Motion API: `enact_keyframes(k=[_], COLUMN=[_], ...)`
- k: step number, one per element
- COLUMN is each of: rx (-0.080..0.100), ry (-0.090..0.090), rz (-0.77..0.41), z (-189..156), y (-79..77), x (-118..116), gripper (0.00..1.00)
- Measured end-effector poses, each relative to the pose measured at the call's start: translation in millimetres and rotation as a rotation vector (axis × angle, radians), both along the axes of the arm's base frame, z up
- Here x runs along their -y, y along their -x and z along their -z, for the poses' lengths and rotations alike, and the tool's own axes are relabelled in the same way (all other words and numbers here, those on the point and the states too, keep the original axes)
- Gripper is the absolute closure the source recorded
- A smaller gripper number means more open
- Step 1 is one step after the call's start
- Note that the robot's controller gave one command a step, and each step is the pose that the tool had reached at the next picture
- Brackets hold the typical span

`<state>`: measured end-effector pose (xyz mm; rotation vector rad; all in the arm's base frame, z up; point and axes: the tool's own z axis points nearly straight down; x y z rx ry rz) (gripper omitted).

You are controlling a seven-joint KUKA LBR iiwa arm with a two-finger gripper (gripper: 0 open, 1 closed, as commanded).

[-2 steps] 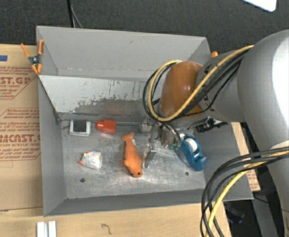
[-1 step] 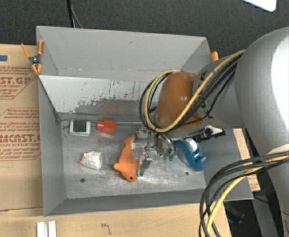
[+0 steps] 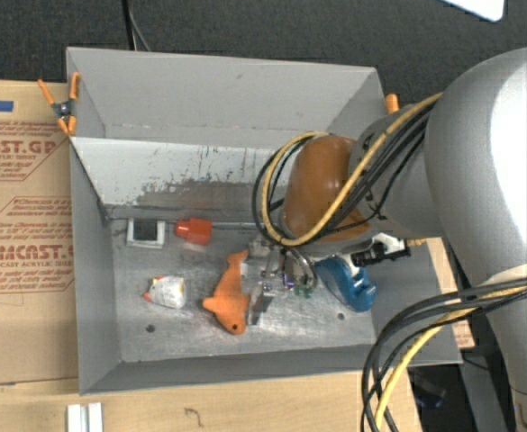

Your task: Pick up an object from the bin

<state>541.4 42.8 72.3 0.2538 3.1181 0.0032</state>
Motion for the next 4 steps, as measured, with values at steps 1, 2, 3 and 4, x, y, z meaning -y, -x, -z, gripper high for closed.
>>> enact_keyframes(k=[1,2,3,4], rx=[-0.011,-0.001,-0.001,-0.005], ry=[0.003,0.004,0.002,0.005], rz=[-0.067,-0.25,-0.095,-0.312], z=[0.9,0.0,0.1,0.6], y=[-13.1,-6.6,4.9,24.6], x=[-10.2,-24.2,-38.7,-82.3], gripper=[0.0,0.0,0.0,0.0])
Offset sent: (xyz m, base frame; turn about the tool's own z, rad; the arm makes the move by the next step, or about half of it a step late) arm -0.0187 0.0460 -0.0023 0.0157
